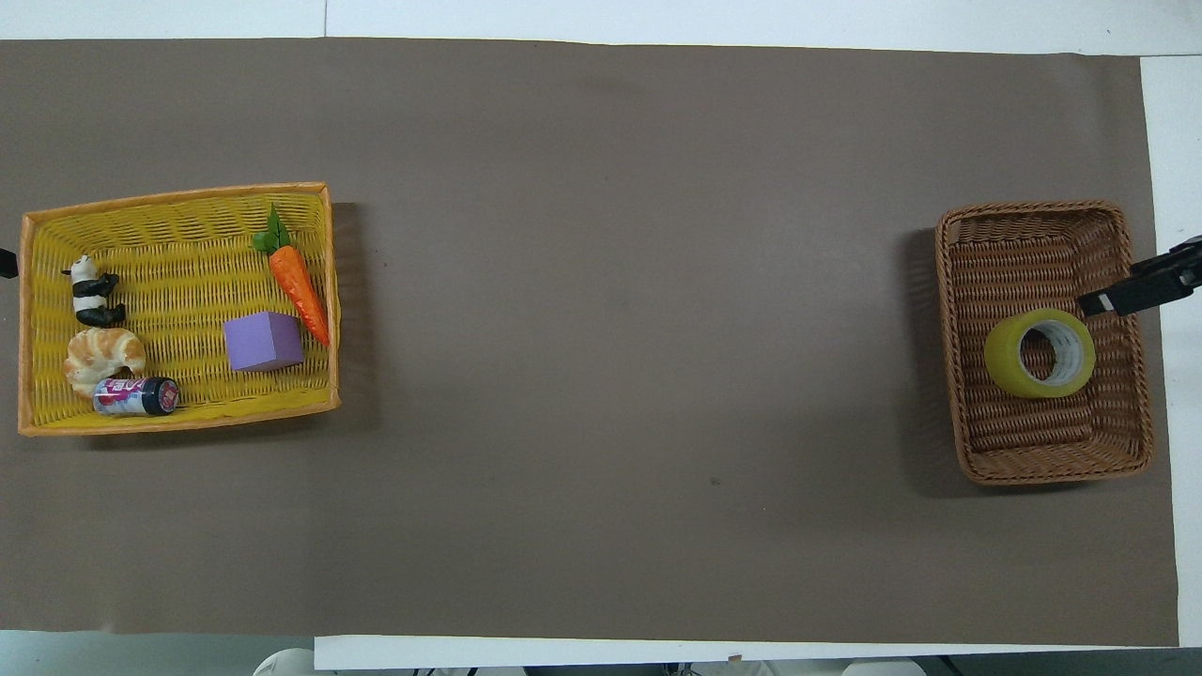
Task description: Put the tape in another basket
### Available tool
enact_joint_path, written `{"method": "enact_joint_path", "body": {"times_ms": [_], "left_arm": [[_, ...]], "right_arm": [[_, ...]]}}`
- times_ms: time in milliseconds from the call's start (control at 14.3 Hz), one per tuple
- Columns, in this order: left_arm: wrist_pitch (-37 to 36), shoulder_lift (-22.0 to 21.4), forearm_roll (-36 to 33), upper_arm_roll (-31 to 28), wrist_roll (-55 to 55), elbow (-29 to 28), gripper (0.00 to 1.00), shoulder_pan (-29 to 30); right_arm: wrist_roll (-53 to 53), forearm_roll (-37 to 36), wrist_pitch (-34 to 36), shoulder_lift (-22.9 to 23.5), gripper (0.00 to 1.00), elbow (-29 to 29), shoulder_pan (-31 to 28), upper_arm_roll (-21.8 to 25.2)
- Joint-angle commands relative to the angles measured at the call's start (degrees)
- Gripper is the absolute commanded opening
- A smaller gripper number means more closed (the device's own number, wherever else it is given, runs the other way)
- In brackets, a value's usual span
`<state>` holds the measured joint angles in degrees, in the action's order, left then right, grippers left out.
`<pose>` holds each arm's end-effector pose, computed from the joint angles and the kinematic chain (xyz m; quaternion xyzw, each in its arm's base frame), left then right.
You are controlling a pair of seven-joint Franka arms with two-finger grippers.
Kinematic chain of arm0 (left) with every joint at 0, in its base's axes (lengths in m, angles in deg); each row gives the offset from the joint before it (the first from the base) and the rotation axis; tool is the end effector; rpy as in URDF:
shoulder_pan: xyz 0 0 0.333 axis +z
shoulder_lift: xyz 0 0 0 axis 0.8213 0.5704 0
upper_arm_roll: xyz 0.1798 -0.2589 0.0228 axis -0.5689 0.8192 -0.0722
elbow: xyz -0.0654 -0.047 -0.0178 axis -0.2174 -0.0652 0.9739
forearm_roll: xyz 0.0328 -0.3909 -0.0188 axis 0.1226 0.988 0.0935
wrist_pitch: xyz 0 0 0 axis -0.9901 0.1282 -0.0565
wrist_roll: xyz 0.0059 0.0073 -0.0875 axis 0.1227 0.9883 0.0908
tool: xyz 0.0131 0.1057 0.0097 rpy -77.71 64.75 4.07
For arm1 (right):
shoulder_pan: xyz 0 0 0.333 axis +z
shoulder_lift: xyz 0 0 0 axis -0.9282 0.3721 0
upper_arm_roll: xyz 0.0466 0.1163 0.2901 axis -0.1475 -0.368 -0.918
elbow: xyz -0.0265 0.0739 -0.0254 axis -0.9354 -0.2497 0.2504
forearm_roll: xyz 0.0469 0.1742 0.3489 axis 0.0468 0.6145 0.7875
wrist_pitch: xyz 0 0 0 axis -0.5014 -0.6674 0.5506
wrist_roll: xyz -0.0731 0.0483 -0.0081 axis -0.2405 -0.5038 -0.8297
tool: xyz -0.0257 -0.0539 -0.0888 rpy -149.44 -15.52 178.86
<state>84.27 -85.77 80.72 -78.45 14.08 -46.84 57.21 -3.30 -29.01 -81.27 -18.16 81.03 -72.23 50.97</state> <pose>0.5435 0.0285 0.6181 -0.9948 -0.0900 0.0466 0.0065 0.5578 -0.1361 0.5152 -0.9722 -0.2062 0.0293 0.1067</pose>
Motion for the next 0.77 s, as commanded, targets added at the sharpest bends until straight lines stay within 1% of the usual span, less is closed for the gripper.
{"method": "enact_joint_path", "body": {"times_ms": [0, 140, 209, 279, 349, 558, 698], "left_arm": [[1.01, -1.68, 0.72, 0.03, 0.56, -2.05, 1.0, 0.2], [1.01, -1.68, 0.72, 0.03, 0.56, -2.05, 1.0, 0.2], [1.01, -1.68, 0.72, 0.03, 0.65, -2.05, 1.0, 0.2], [1.01, -1.68, 0.72, 0.03, 0.56, -2.05, 1.0, 0.2], [1.01, -1.68, 0.72, 0.03, 0.65, -2.05, 1.0, 0.2], [1.01, -1.68, 0.72, 0.03, 0.65, -2.05, 1.0, 0.2], [1.01, -1.68, 0.72, 0.03, 0.56, -2.05, 1.0, 0.2]], "right_arm": [[10.26, -4.06, -0.09, -4.66, 1.0, 1.23, 3.36, -0.11], [23.7, -6.26, 4.2, -6.34, 1.0, 0.54, 5.65, -0.11], [27.33, -7.05, 6.05, -7.04, 1.0, 0.53, 5.92, -0.37], [28.85, -8.54, 6.41, -6.87, 1.0, 0.1, 6.88, -0.55], [28.95, -9.25, 6.77, -6.44, 1.0, -2.0, 6.89, -0.46], [29.47, -9.78, 12.37, -4.33, 1.0, -7.98, 6.88, -0.11], [32.01, -11.19, 14.24, -3.19, 1.0, -9.84, 6.62, -0.37]]}}
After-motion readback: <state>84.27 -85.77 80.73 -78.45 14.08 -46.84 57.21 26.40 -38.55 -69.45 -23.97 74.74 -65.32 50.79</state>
